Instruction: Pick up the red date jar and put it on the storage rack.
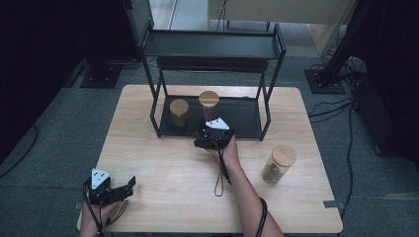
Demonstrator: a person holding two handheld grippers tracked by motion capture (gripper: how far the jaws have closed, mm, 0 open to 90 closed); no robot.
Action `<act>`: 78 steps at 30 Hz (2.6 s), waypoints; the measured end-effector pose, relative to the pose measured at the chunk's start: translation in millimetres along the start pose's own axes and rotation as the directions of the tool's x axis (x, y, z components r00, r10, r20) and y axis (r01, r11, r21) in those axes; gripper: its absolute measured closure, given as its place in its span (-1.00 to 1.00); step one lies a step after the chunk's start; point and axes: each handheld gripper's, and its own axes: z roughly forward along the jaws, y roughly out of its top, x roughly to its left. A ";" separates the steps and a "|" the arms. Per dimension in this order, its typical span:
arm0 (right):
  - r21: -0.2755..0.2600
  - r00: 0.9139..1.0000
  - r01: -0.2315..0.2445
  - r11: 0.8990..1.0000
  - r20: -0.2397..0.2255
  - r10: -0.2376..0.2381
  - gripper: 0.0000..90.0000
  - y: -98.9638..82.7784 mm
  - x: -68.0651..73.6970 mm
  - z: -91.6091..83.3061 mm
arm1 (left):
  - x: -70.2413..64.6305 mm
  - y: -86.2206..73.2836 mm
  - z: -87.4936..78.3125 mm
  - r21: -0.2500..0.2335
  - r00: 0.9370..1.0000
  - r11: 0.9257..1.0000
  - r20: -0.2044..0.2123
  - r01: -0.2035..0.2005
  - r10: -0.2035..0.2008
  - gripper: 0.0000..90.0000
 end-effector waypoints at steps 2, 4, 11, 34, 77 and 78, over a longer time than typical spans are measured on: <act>0.002 1.000 0.003 1.000 -0.002 -0.003 -0.96 -2.7 1.1 -0.8 | 0.0 0.0 0.1 -0.001 1.000 1.000 0.000 0.000 0.000 -0.97; 0.003 1.000 0.005 1.000 0.000 -0.005 -0.96 -6.3 1.8 -1.8 | 0.1 0.0 0.1 0.000 1.000 1.000 0.000 0.000 0.000 -0.97; -0.010 1.000 0.007 1.000 0.006 -0.007 -0.96 -11.9 4.2 -7.6 | -0.2 0.0 0.1 0.000 1.000 1.000 -0.002 -0.001 0.001 -0.97; -0.030 1.000 0.004 1.000 -0.001 -0.004 -0.96 -28.2 10.1 -33.1 | -0.3 -0.2 -0.1 -0.002 1.000 1.000 -0.002 -0.002 0.002 -0.97; -0.076 1.000 0.014 0.997 -0.002 -0.014 -0.96 -67.6 25.3 -95.1 | -0.1 -0.4 -0.3 -0.004 1.000 1.000 -0.006 0.002 -0.002 -0.97; -0.078 1.000 0.014 0.997 -0.001 -0.014 -0.96 -68.1 25.2 -95.9 | -0.1 -0.3 -0.3 -0.004 1.000 1.000 -0.006 0.001 -0.001 -0.97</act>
